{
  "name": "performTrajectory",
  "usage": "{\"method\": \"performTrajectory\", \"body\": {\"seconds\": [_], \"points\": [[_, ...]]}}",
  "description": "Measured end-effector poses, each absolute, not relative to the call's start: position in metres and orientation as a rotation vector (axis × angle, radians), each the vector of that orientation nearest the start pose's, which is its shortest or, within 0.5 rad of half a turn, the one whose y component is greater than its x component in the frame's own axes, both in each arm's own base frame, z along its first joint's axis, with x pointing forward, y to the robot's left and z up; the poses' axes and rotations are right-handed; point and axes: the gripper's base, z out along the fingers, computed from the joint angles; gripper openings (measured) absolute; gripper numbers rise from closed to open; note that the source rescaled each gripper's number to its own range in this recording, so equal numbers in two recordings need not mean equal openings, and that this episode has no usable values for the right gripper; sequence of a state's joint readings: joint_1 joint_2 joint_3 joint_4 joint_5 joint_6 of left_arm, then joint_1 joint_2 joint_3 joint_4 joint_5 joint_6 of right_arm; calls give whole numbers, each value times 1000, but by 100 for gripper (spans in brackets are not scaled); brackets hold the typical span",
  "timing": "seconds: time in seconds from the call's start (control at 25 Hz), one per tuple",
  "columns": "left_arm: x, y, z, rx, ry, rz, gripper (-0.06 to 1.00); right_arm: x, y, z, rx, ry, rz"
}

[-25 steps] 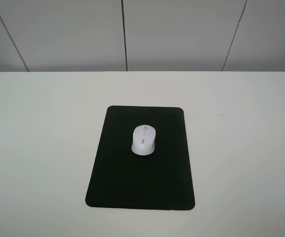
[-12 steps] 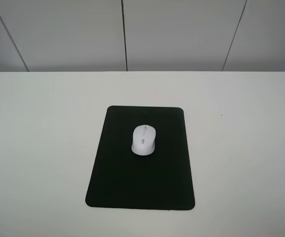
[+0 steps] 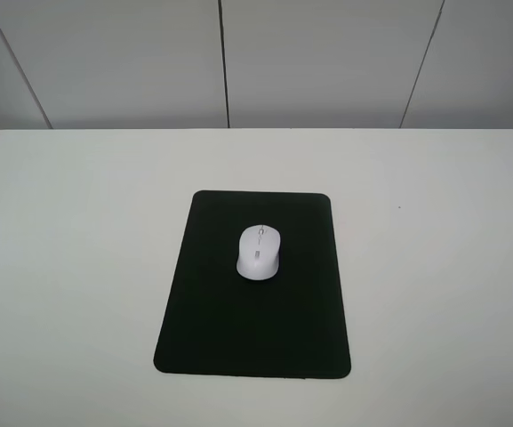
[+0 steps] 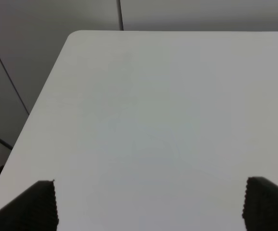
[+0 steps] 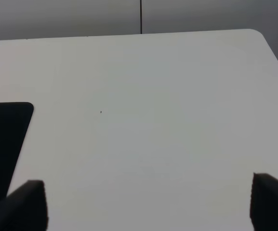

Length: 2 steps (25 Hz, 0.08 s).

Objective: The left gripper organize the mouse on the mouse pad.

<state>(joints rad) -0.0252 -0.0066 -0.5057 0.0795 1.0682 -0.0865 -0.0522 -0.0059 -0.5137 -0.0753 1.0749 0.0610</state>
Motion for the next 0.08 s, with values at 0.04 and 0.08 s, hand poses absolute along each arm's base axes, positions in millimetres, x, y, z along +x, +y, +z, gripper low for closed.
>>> {"method": "performTrajectory", "body": {"seconds": [0.04, 0.08], "points": [[-7, 7, 278, -67, 2036, 25, 100, -8, -6, 280, 120, 2034, -85], [-7, 7, 278, -67, 2036, 25, 100, -8, -6, 280, 120, 2034, -85]]}}
